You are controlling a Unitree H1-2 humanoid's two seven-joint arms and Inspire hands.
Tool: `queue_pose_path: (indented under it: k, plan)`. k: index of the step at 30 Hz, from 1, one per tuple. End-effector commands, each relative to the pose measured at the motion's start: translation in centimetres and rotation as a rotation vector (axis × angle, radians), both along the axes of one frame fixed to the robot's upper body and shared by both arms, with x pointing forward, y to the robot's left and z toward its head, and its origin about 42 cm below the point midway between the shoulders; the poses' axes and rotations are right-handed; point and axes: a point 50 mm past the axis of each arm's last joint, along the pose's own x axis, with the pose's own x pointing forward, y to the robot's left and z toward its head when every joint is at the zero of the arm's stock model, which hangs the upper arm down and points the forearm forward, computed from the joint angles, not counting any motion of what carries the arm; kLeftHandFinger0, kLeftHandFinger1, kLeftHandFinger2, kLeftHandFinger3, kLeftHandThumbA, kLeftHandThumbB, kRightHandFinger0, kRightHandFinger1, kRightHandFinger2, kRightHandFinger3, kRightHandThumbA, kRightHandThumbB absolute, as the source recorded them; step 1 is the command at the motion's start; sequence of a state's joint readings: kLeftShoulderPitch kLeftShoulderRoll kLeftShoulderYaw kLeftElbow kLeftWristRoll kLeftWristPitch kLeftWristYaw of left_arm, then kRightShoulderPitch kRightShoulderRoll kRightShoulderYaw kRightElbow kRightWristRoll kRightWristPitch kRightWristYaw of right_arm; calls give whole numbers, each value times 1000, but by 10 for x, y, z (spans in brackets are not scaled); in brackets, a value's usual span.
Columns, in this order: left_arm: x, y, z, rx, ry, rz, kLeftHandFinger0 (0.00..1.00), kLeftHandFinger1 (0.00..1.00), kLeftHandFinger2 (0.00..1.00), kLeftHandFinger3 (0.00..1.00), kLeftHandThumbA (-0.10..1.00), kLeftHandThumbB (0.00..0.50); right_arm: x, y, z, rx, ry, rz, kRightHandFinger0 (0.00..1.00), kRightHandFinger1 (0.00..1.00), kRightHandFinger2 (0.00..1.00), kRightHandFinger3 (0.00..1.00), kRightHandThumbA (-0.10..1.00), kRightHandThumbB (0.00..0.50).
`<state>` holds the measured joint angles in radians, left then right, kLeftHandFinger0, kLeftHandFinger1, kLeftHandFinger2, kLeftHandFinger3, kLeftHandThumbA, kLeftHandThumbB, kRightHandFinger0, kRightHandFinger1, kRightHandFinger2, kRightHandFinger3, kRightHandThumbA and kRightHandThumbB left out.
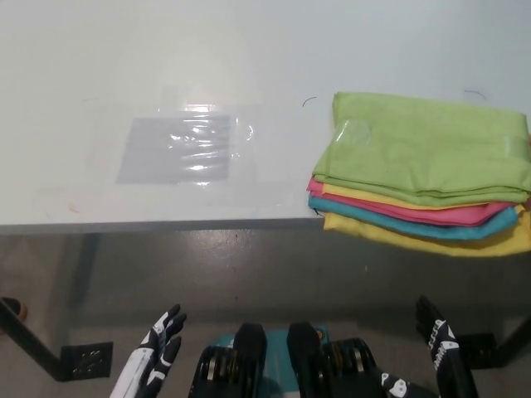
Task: A stack of folded microfibre clothes with a single fold is kept infront of the robot. the robot uses its right hand to grab one end of the clothes and pulla it away from the other end to unfold
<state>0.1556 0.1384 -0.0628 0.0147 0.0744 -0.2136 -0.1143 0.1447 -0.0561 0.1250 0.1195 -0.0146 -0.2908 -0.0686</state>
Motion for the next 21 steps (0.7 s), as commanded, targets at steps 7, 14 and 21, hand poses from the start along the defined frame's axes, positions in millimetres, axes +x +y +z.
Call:
queue_pose_path:
  k: [7, 14, 21]
  plan:
    - [2, 3, 7, 6, -57, -1, 1000, 1000, 1000, 1000, 914, 230, 8, 3, 7, -19, -88, 9, 1000, 1000, 1000, 1000, 927, 219]
    - [-1, 3, 4, 7, -44, 3, 1000, 1000, 1000, 1000, 901, 239, 8, 2, 5, -31, -94, 18, 1000, 1000, 1000, 1000, 856, 191]
    - [0, 3, 2, 17, -41, 4, 1000, 1000, 1000, 1000, 880, 245, 9, 2, 6, -69, -91, 20, 1000, 1000, 1000, 1000, 825, 185]
